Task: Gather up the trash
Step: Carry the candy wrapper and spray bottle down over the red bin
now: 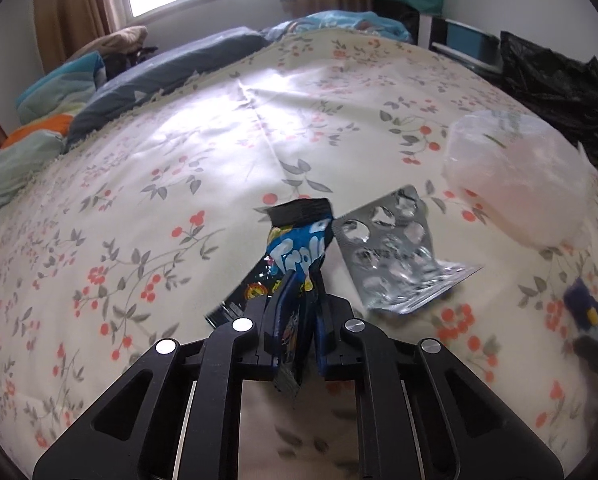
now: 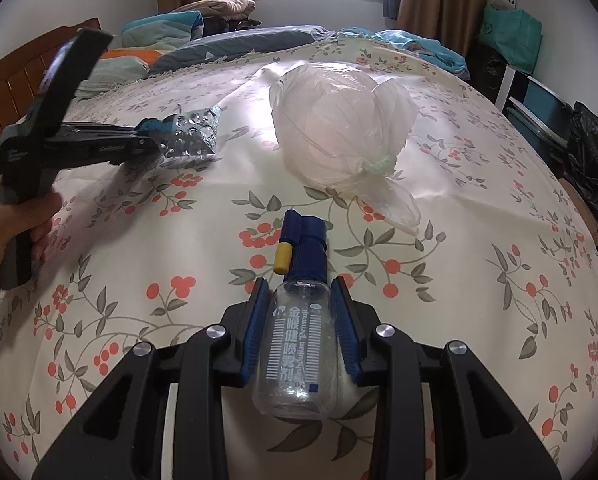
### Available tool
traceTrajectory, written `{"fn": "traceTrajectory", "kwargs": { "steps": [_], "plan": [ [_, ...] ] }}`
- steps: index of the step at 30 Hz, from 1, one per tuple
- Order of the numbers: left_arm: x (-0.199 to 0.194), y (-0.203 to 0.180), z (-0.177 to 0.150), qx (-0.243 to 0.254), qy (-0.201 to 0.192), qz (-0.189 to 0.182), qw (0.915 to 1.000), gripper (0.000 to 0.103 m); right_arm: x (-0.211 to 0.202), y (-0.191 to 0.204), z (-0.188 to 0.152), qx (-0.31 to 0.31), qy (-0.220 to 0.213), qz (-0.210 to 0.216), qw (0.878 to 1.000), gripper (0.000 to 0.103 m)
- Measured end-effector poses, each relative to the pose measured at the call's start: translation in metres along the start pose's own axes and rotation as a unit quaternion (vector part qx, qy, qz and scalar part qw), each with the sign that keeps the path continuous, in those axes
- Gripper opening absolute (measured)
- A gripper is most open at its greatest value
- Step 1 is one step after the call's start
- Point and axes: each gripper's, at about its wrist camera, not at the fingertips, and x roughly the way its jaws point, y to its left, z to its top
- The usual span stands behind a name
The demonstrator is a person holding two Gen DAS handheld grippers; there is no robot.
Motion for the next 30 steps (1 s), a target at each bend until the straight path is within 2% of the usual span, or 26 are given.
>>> {"fn": "traceTrajectory", "kwargs": {
  "steps": [7,12,18,30],
  "plan": [
    [-0.054,-0.009,-0.026,-0.015,-0.008,0.003,0.9998,0.012,-0.005,-0.003,0.006,0.003,0.011,0.002,1.000,0.031],
    [-0.095,-0.010,-0.052,-0.041,-0.002,-0.014,0.9991,0.012,-0.026,-0.003,0.001,0.007,0.015,0.006,1.000,0.031],
    [-0.138,-0.018,-0.086,-0.054,0.000,-0.016,0.9984,0.012,-0.069,-0.002,-0.024,0.002,0.014,0.005,1.000,0.031],
    [-0.225,-0.058,-0.159,-0.072,0.007,-0.048,0.9962,0.012,-0.176,0.020,-0.085,-0.011,-0.007,0.022,1.000,0.030]
  ]
}}
